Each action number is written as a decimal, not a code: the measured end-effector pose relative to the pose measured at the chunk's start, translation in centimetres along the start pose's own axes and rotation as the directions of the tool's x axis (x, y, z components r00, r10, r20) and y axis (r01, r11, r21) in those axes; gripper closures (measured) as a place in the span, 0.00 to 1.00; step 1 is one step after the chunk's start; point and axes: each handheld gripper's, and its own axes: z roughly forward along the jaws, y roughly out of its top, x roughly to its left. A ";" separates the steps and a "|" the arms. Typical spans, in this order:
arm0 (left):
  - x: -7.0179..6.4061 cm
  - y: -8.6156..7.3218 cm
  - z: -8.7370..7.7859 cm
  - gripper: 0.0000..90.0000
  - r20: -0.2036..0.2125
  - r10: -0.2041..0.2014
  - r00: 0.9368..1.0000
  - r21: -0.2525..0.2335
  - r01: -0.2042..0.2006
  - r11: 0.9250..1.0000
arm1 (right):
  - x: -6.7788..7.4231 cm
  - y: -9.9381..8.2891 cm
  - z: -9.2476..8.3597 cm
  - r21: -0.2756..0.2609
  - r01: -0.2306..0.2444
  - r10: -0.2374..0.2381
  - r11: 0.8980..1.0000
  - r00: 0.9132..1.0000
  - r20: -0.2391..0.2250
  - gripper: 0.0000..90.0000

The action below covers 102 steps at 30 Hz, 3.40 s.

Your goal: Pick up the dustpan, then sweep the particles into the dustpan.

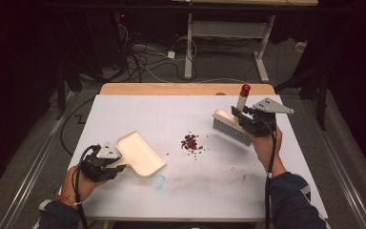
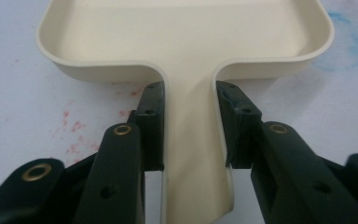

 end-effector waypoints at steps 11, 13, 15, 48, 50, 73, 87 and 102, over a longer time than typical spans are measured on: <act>-0.8 0.4 0.2 0.71 0.023 0.024 0.999 0.002 -0.024 1.000 | 0.6 0.1 1.3 -0.002 -0.014 0.014 1.000 1.000 0.003 0.78; -0.9 0.5 0.3 0.71 0.026 0.034 0.999 0.003 -0.034 0.999 | 0.6 0.1 1.3 -0.005 -0.020 0.020 1.000 1.000 0.004 0.78; -1.1 0.6 0.3 0.71 0.024 0.038 0.999 0.002 -0.038 0.999 | 0.8 0.1 1.4 -0.004 -0.021 0.021 1.000 1.000 0.008 0.78; -2.4 2.8 2.7 0.70 0.087 0.042 0.995 -0.006 -0.042 0.999 | 9.3 -1.4 5.8 -0.017 0.045 -0.046 0.999 0.999 -0.015 0.78; -2.6 3.0 3.0 0.70 0.086 0.041 0.996 -0.004 -0.040 0.999 | 9.5 -1.5 5.7 -0.022 0.054 -0.055 0.998 0.998 -0.019 0.77; -5.7 6.9 5.4 0.70 0.077 0.048 0.996 0.021 -0.049 0.999 | 12.7 -2.2 4.2 -0.017 0.084 -0.085 0.996 0.994 -0.066 0.77; -5.3 7.1 5.8 0.70 0.094 0.005 0.996 0.026 -0.008 1.000 | 13.9 -2.1 2.4 -0.010 0.069 -0.069 0.998 0.990 -0.125 0.77; -5.8 6.8 6.5 0.70 0.077 -0.014 0.997 0.021 0.012 1.000 | 16.3 -2.2 1.4 -0.014 0.075 -0.076 0.997 0.981 -0.176 0.77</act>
